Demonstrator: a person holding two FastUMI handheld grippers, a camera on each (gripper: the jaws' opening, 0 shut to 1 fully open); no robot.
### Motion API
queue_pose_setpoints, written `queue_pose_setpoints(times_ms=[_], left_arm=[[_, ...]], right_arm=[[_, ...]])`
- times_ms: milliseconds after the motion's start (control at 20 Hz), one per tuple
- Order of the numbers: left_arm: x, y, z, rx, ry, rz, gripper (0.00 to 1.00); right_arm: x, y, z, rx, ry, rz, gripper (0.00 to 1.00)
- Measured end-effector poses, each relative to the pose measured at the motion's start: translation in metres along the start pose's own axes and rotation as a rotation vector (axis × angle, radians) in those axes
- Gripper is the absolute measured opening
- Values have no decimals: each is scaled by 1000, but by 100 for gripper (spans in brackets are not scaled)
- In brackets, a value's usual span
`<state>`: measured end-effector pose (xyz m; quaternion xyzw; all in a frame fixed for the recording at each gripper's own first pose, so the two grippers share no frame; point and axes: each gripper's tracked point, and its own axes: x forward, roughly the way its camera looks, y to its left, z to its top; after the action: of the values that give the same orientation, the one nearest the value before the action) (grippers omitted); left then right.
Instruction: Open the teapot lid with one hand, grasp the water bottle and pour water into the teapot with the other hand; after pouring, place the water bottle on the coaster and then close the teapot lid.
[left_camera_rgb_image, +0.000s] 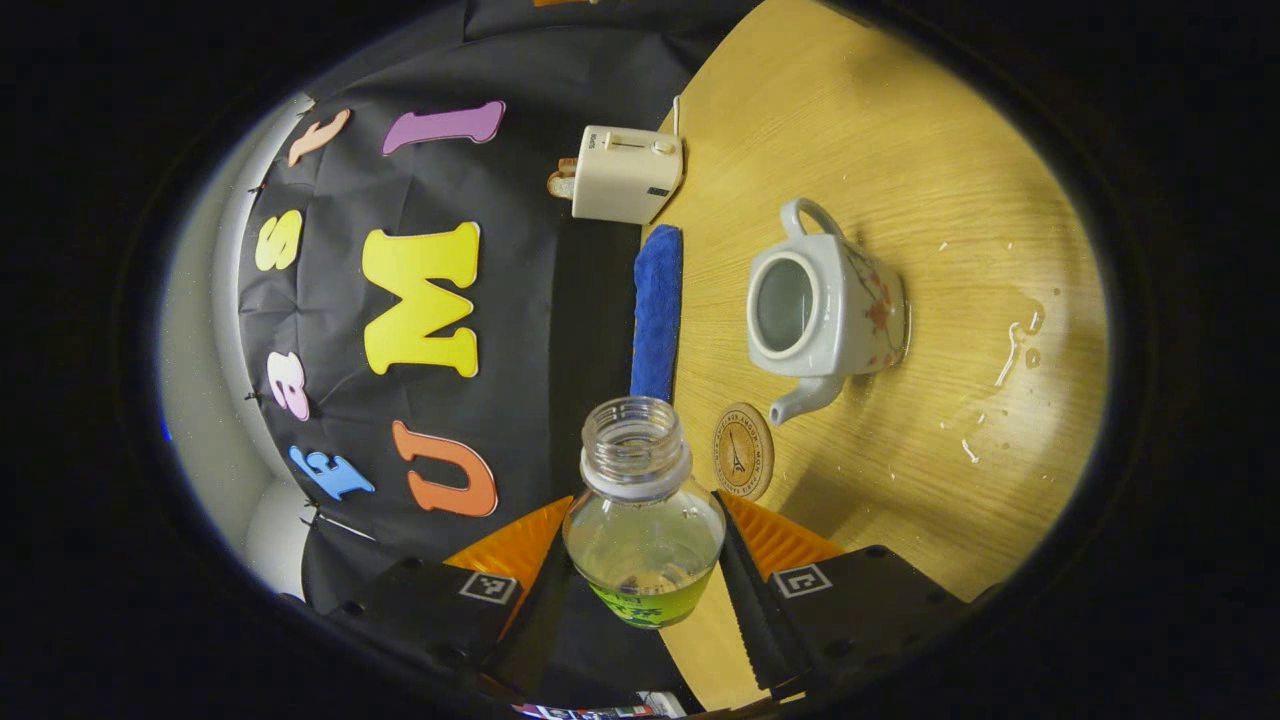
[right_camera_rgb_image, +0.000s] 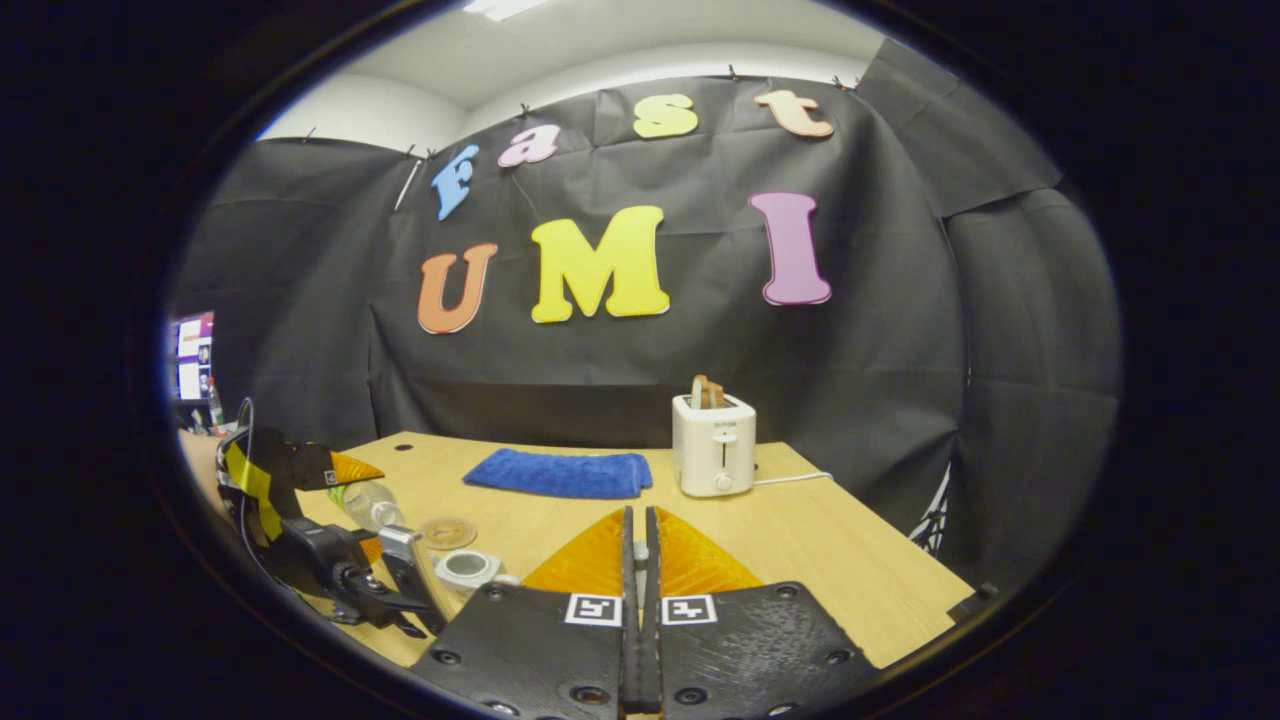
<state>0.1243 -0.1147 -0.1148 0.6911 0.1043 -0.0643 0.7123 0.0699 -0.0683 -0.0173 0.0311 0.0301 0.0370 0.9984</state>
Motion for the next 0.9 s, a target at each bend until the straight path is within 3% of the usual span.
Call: queue_pose_setpoints(times_ms=[200,750,900], left_arm=[[2,-9,7,13,15,-13,76],[15,-10,33,375,94,-67,74],[20,-15,28,465,131,-111,72]], right_arm=[[0,-3,-1,11,1,-2,0],[0,-17,1,21,-1,-24,0],[-1,-20,1,29,-2,-24,0]])
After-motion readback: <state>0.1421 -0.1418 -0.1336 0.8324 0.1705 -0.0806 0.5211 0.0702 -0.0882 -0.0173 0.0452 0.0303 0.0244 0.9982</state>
